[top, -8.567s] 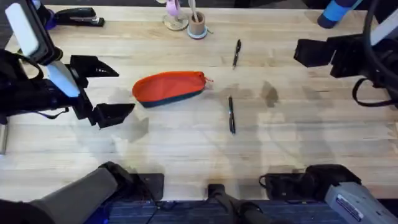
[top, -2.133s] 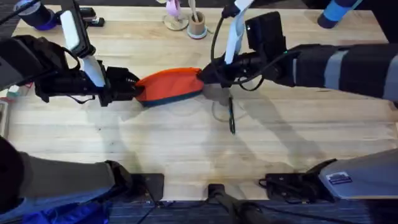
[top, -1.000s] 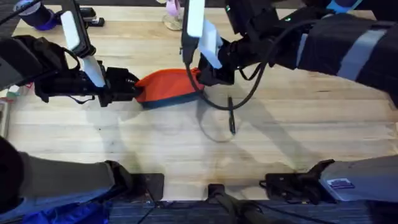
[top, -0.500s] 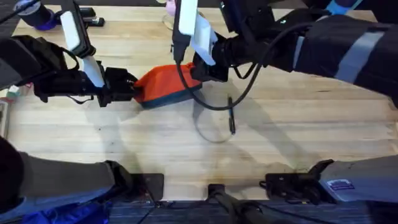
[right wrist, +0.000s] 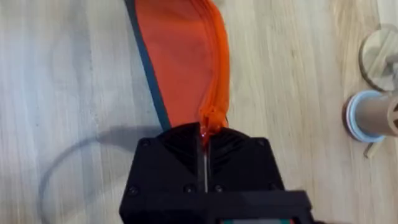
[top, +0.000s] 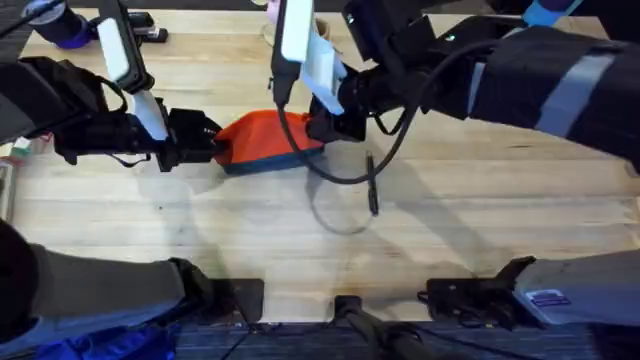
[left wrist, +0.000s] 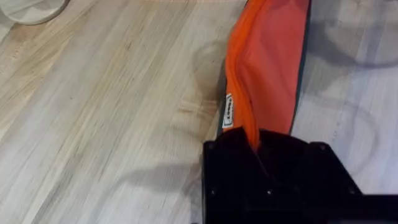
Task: Unzip the bag, pick up the pens from the table one at a time and place them inside, then zip the bag closed.
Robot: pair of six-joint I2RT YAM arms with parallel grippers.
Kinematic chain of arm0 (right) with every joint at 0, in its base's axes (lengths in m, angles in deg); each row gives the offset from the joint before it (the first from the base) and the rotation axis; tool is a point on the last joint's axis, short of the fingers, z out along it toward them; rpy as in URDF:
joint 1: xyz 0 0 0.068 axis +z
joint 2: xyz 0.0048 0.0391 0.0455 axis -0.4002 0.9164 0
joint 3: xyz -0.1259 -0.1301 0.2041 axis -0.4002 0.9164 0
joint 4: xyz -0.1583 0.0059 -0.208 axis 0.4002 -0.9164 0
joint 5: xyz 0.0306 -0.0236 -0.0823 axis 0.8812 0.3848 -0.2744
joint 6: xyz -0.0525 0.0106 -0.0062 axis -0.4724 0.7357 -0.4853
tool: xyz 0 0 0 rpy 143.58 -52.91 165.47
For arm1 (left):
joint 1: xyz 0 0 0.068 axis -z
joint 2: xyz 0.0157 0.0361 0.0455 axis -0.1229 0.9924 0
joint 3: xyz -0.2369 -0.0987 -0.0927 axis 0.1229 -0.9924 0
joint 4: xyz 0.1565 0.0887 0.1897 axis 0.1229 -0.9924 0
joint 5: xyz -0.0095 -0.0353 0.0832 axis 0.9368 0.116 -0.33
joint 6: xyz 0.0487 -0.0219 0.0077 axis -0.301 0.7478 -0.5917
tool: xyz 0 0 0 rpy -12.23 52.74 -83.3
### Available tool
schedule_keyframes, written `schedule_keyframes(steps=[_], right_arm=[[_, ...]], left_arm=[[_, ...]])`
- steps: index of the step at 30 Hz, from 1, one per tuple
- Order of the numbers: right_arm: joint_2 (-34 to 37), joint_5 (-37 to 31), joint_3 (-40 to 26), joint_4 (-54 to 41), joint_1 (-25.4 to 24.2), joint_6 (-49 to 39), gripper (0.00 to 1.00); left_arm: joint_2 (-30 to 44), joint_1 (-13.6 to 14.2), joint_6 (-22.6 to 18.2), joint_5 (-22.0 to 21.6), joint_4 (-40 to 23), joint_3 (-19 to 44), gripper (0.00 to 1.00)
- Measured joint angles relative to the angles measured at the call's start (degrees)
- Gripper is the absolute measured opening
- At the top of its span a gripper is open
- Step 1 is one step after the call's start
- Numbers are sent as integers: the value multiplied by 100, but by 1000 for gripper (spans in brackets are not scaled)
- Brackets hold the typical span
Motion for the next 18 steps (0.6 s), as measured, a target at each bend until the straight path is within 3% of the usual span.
schedule_keyframes(steps=[11,18], right_arm=[[-1,-8,-4,645,361,38,30],[1,371,-7,1015,367,194,30]], left_arm=[[-2,-37,0,-103,7,11,44],[-2,-64,0,-165,20,11,44]])
